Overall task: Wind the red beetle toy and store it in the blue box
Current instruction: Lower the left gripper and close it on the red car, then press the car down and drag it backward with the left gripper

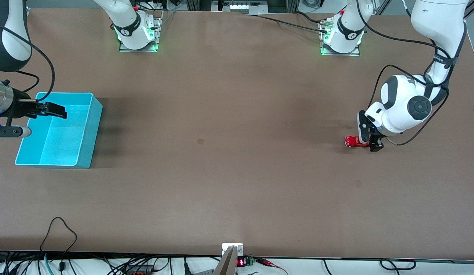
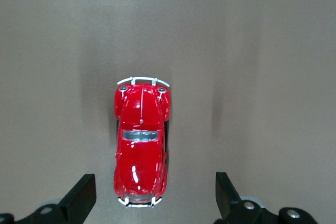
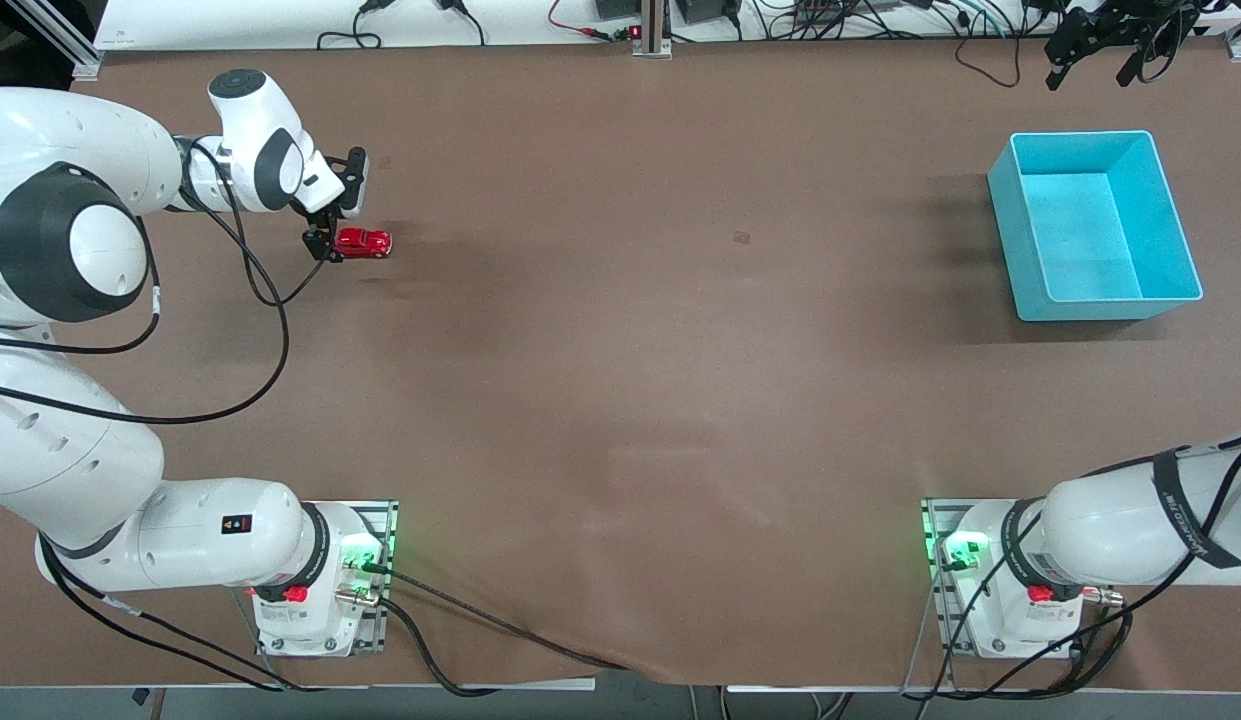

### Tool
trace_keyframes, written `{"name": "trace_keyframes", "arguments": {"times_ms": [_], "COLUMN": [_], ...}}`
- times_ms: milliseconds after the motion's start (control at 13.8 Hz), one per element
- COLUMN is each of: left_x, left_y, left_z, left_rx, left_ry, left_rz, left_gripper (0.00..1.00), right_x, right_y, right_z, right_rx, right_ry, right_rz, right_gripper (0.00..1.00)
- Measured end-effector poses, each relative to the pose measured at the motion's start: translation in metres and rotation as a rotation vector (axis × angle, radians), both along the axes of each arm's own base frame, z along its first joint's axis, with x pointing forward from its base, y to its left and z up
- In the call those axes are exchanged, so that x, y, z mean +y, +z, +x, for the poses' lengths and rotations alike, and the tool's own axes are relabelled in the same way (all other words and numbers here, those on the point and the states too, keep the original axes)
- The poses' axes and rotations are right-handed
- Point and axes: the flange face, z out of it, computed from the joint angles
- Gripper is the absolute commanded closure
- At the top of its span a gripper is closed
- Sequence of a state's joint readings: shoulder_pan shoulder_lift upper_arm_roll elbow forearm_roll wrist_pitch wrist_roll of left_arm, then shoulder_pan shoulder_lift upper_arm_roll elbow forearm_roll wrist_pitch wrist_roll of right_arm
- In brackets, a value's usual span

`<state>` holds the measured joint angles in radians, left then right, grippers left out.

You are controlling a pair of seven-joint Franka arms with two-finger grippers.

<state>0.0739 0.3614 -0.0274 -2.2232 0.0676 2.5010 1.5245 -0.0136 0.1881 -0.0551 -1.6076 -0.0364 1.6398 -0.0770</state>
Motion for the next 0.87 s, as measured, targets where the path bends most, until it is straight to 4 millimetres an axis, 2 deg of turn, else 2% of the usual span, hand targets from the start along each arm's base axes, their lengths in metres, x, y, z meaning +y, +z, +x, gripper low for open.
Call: {"name": "trace_keyframes", "arguments": {"times_ms": [363,436,872], "left_x": [-0.0058,-0.0061,-0.006], "left_y": [-0.0084,-0.0083,-0.0076], "left_z": [-0.0006,-0.0003,0.0012], "left_rx": [0.004,0.001,-0.011], "left_ry": [-0.013,-0.014,-0.019], "left_rz": [-0.005,-0.006,-0.007], "left_gripper": [0.13,0.23,0.41], "right_x": [0.0001,0.0001,0.0021], "right_y": [-0.0001,-0.0001,-0.0001], "right_z": [-0.0002,-0.0003,-0.0001], "right_rx": [0.002,0.002,0.002], "right_ry": [0.0,0.0,0.003], "right_rz": [0.0,0.0,0.0], "right_gripper": [0.0,0.0,0.0]}}
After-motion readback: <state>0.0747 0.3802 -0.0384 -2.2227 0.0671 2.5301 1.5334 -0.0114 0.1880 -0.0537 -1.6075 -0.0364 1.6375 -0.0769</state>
